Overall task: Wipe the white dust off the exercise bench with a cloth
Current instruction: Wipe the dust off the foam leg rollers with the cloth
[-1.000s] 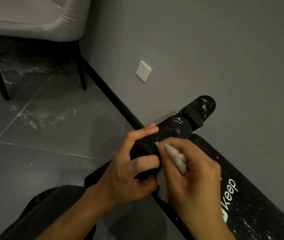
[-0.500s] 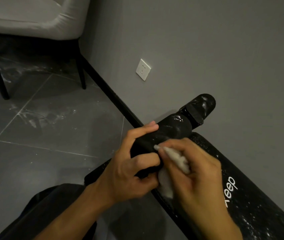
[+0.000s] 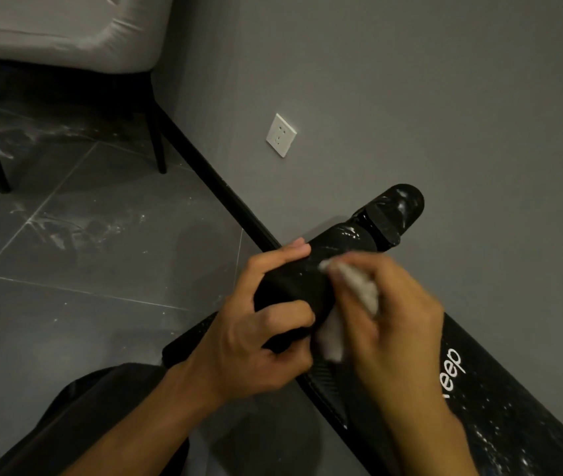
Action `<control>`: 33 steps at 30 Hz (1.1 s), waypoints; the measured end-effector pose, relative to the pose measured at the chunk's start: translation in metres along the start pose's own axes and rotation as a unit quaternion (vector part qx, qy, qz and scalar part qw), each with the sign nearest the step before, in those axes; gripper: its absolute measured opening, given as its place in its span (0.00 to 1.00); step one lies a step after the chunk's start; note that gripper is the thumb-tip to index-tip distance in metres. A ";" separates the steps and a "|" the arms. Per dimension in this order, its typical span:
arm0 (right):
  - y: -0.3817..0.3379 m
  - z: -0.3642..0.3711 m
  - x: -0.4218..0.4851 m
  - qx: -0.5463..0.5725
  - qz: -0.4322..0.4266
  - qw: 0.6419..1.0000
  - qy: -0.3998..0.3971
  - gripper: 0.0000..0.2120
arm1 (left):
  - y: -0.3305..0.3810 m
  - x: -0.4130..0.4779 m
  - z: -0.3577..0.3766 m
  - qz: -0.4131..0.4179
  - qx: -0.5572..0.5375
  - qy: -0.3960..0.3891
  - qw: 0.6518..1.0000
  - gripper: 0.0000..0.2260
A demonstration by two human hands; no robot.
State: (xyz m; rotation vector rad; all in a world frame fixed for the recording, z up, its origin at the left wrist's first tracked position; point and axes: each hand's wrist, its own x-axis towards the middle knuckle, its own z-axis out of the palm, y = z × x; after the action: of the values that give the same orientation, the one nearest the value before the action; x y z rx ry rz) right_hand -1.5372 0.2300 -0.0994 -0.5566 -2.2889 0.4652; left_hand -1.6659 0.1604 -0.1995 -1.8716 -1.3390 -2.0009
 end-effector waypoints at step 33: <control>0.010 -0.006 0.013 0.035 0.124 0.992 0.010 0.04 | 0.003 0.000 -0.005 -0.014 -0.007 -0.015 1.000 0.21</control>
State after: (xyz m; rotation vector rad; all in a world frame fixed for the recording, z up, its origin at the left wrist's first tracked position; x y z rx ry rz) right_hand -1.5386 0.2460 -0.0922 -0.8125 -2.1837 0.6537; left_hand -1.6675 0.1553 -0.1975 -1.9077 -1.3696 -2.0083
